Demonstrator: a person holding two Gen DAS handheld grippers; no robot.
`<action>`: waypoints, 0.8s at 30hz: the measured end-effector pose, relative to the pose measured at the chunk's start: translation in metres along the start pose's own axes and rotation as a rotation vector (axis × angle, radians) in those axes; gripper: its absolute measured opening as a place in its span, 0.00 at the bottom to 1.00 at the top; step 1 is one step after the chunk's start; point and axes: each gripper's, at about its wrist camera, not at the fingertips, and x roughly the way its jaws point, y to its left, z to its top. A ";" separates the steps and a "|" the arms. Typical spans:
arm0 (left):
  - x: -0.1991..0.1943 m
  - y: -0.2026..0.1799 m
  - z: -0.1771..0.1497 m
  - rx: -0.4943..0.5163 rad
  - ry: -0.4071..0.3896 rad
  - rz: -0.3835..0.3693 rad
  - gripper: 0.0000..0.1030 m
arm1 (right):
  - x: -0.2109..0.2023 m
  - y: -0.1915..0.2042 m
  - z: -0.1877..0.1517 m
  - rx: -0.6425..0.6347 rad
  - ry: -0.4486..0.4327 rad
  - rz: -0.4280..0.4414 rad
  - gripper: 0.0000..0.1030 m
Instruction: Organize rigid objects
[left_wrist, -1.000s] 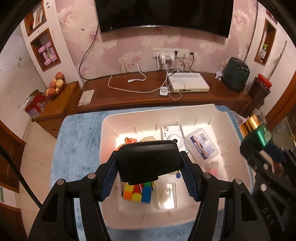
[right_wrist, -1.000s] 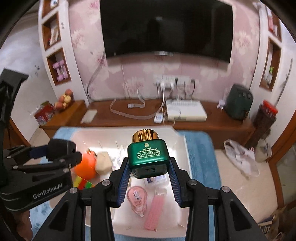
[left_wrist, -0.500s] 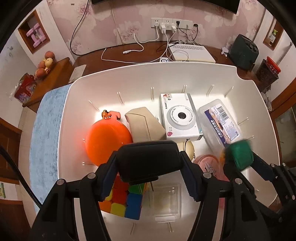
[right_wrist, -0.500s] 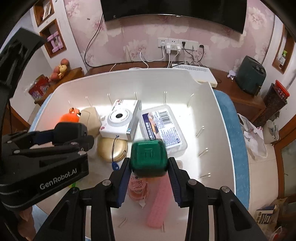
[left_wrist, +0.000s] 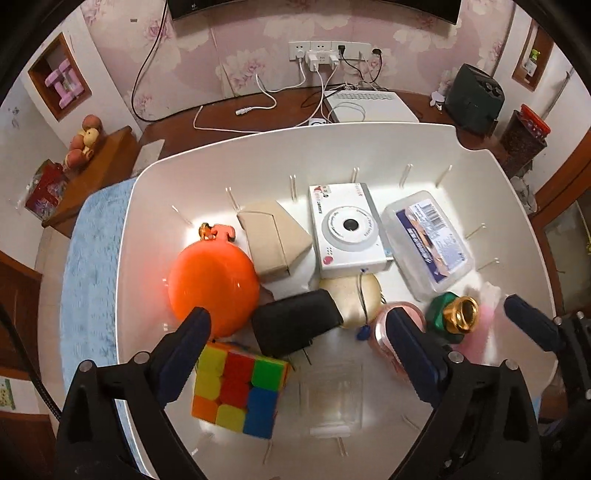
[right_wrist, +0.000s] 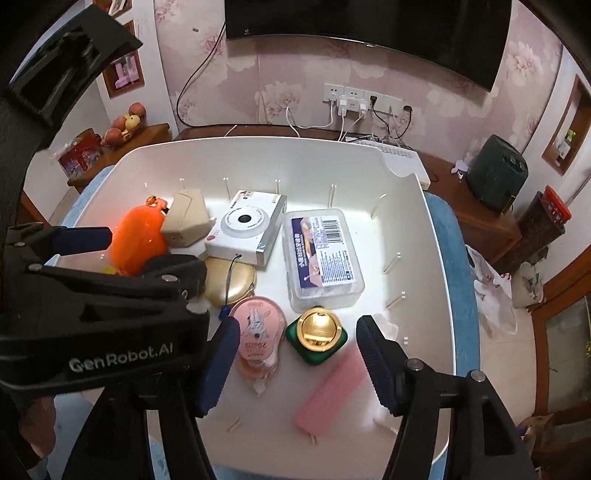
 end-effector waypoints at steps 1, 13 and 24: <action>-0.004 0.001 -0.001 -0.008 0.000 -0.007 0.94 | -0.003 0.001 -0.001 -0.001 -0.003 0.001 0.64; -0.073 0.009 -0.026 -0.035 -0.094 -0.009 0.94 | -0.056 0.018 -0.021 0.014 -0.029 0.039 0.64; -0.151 0.038 -0.090 -0.075 -0.139 0.020 0.94 | -0.139 0.042 -0.061 0.050 -0.034 0.070 0.65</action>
